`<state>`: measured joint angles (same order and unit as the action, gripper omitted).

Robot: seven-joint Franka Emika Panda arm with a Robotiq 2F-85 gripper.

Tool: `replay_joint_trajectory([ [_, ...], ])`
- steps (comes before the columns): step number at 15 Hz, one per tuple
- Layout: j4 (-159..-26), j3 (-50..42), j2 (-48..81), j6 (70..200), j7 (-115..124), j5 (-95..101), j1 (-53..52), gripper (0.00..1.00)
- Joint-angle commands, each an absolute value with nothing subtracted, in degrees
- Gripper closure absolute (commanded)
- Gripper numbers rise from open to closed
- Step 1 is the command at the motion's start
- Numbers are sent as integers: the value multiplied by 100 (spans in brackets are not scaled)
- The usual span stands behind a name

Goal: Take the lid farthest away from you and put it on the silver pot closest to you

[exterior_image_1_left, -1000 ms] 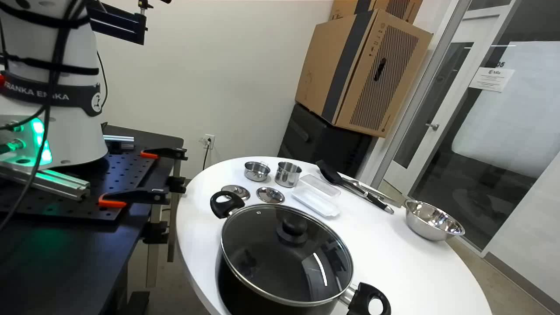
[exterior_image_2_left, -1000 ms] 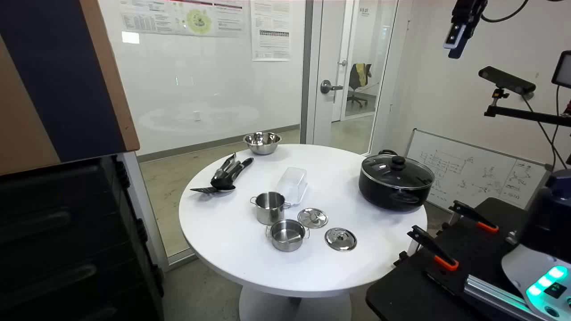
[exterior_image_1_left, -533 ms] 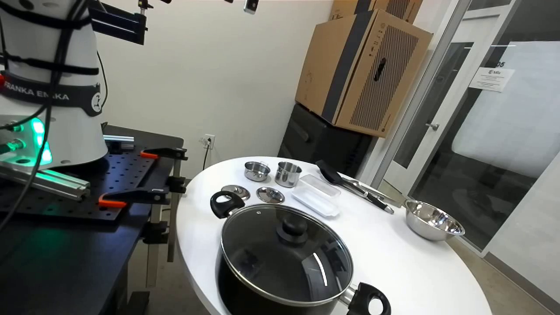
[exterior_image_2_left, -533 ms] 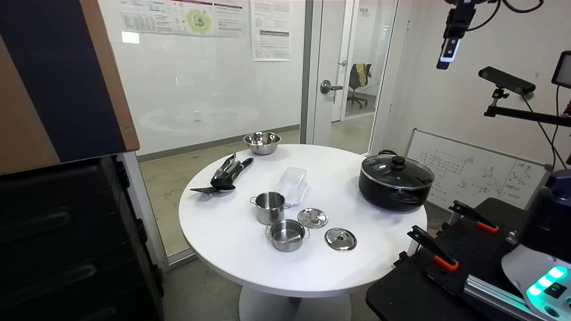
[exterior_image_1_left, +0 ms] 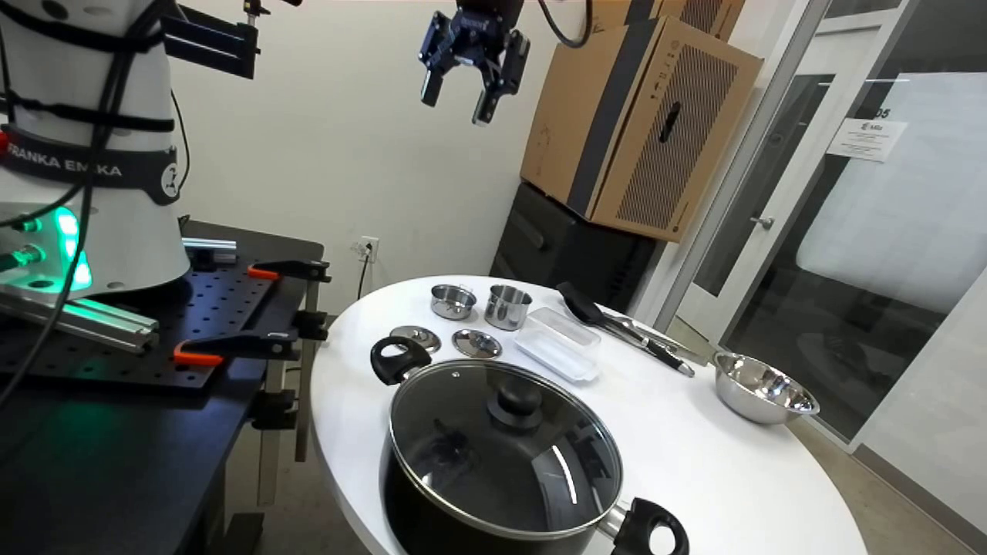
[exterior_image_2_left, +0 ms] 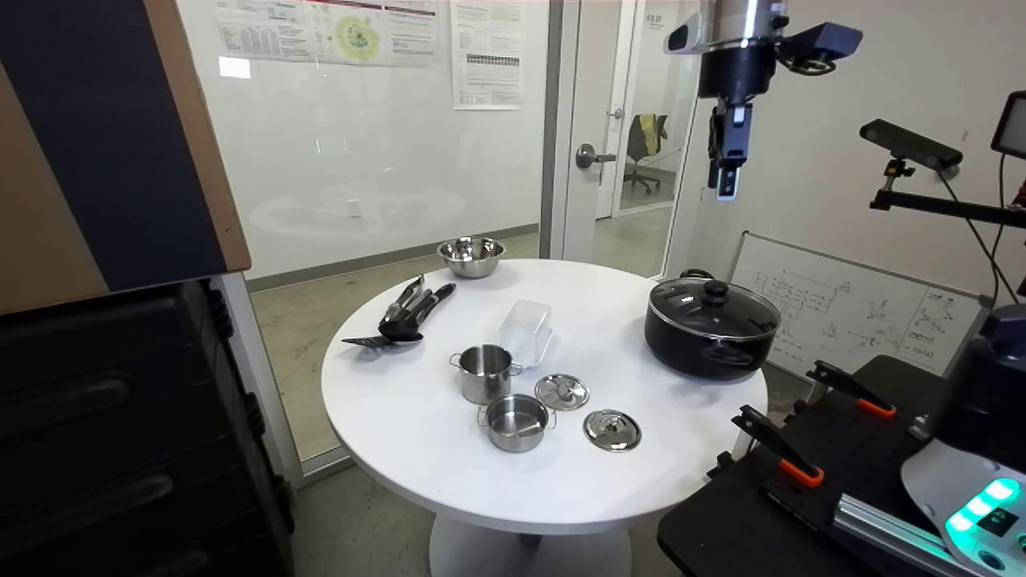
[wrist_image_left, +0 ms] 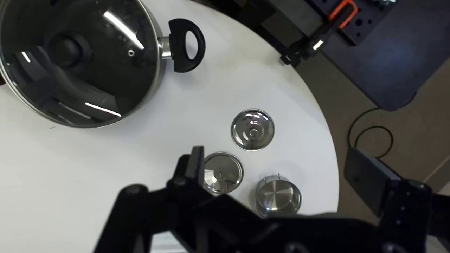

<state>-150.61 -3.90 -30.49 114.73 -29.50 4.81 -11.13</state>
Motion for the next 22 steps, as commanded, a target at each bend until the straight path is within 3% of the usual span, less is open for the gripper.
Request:
replay_joint_trajectory([
  [1,-14931,-166,-2275,11778,-2720,676,-992,0],
  [8,-14967,-146,-2215,11702,-2755,522,-959,0],
  [13,-15203,-183,-1794,13013,-2806,553,-926,0],
  [22,-14429,86,875,13969,-2992,1071,-755,0],
])
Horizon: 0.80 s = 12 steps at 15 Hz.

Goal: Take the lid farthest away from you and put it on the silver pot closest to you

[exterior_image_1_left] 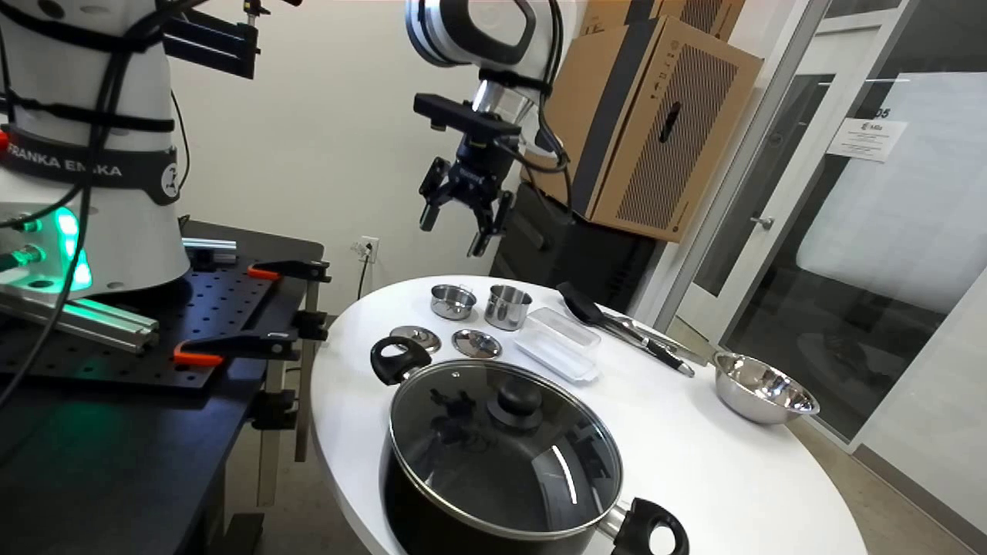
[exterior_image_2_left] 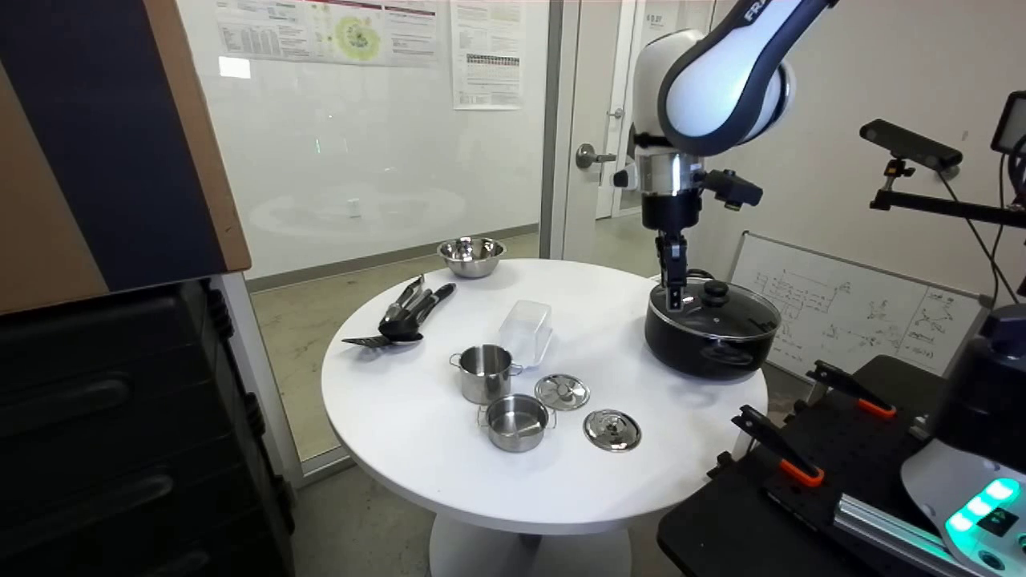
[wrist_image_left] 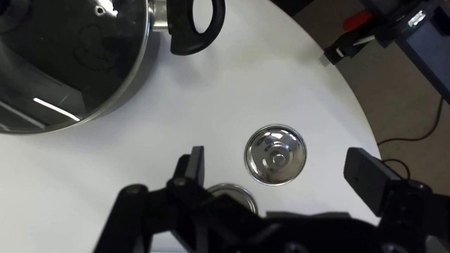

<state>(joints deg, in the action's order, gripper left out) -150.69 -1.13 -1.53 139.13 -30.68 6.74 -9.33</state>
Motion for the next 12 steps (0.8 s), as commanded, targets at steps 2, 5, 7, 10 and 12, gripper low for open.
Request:
replay_joint_trajectory([
  [2,-14056,168,1341,13896,-2852,1410,-720,0],
  [5,-13548,238,1840,13900,-2533,1740,-733,0],
  [7,-13326,535,1830,13428,-2924,985,-516,0],
  [10,-13456,548,1804,13606,-2731,1195,-509,0],
  [12,-13406,578,1806,13546,-2750,1138,-486,0],
])
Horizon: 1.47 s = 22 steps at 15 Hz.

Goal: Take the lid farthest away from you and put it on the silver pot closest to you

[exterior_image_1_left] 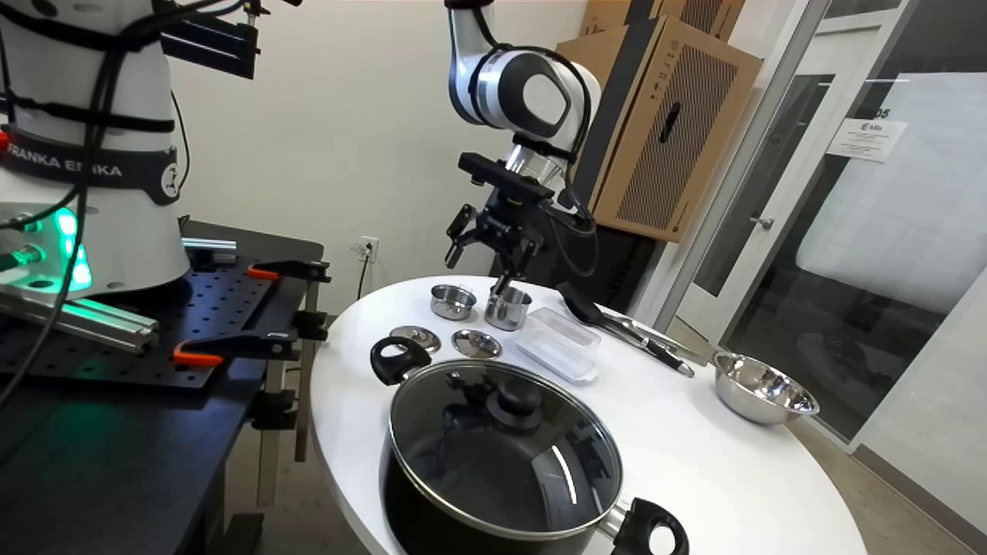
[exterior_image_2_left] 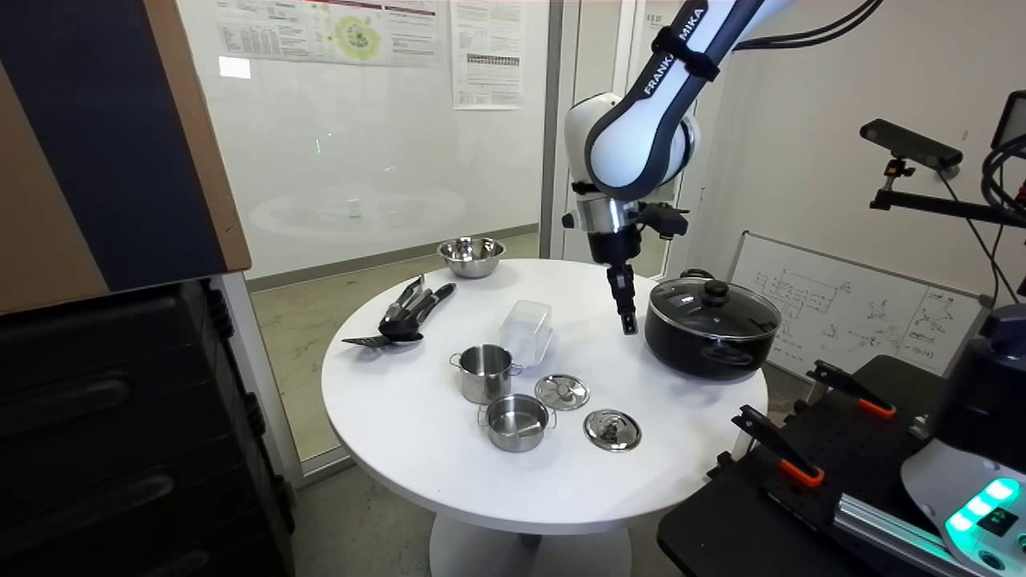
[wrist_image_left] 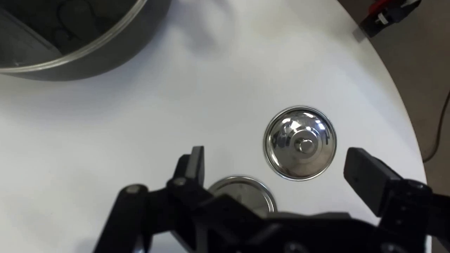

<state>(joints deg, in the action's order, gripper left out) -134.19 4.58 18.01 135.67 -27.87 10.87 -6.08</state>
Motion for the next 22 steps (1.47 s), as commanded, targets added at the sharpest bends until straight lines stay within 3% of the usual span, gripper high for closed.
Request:
replay_joint_trajectory([
  [1,-13405,581,1806,13543,-2754,1133,-477,0],
  [12,-13139,464,2886,15079,-2163,2359,-957,0],
  [22,-12550,106,3740,15694,-1477,2631,-1245,0],
])
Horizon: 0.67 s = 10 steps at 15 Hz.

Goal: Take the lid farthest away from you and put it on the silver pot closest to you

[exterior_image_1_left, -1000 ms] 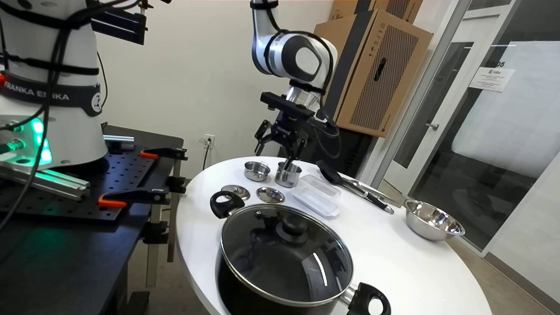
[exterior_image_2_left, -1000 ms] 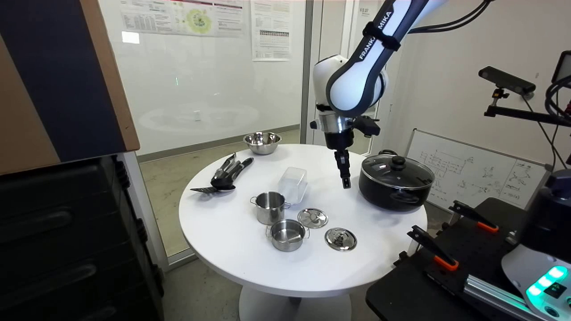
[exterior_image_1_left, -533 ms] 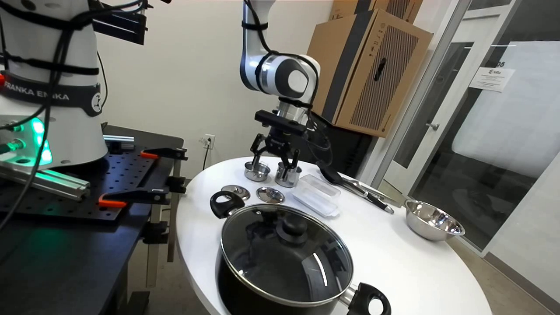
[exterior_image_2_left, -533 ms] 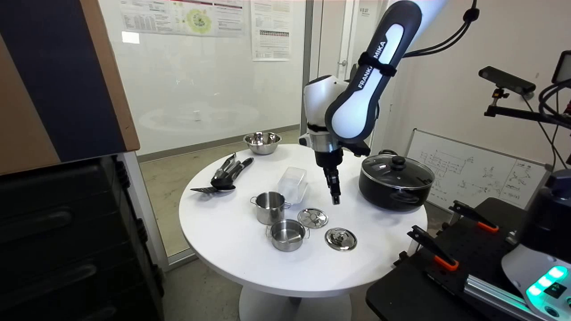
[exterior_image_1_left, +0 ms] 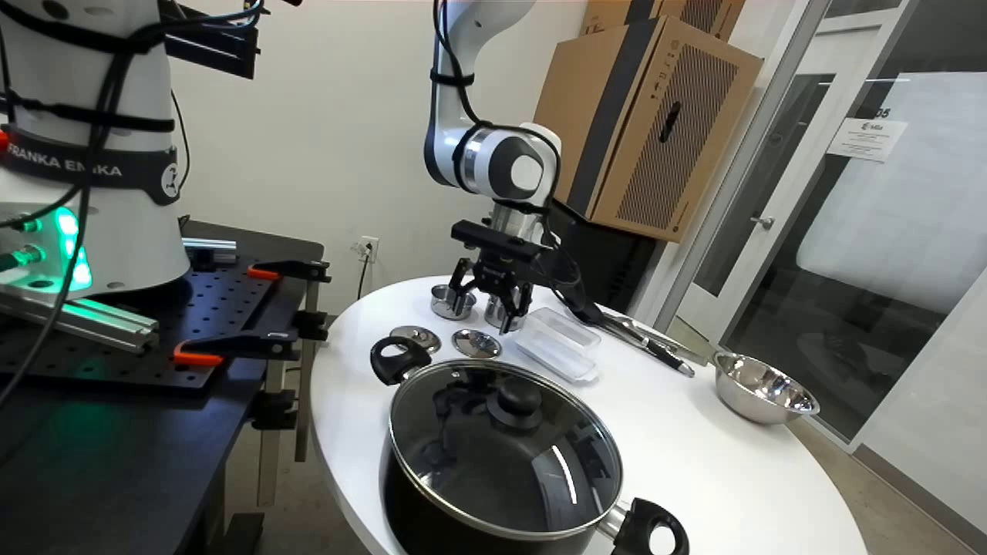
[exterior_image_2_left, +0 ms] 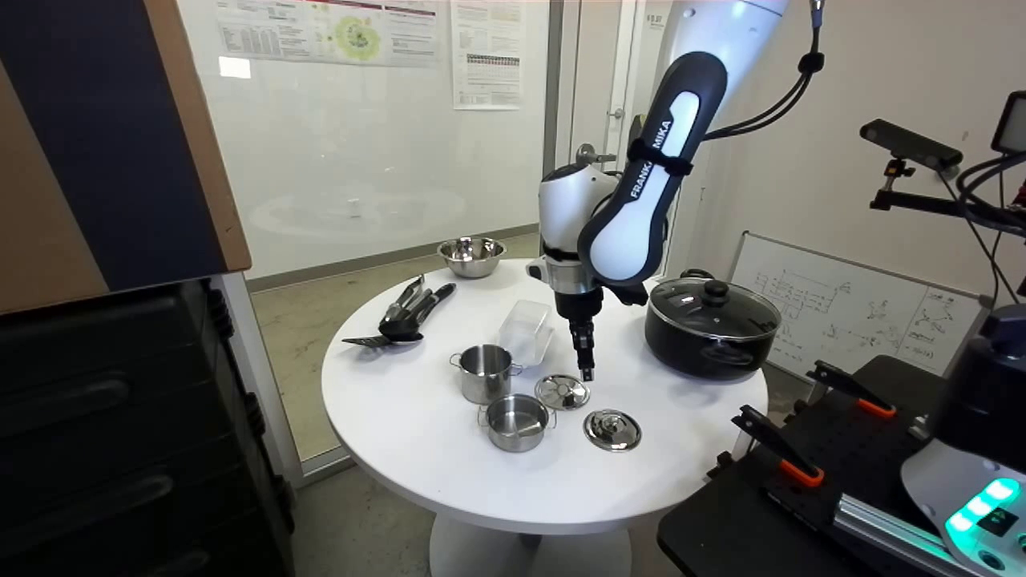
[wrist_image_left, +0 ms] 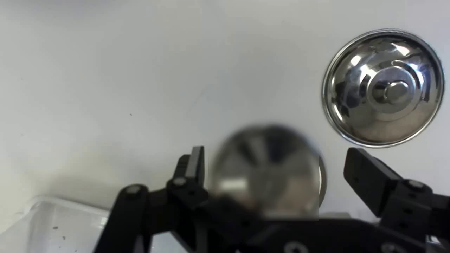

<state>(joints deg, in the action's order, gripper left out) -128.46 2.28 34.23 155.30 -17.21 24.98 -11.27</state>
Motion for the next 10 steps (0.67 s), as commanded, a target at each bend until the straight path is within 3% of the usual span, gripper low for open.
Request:
replay_joint_trajectory([
  [1,-12488,101,3810,15702,-1472,2620,-1254,0],
  [10,-11997,24,4296,15682,-1288,2643,-1538,0],
])
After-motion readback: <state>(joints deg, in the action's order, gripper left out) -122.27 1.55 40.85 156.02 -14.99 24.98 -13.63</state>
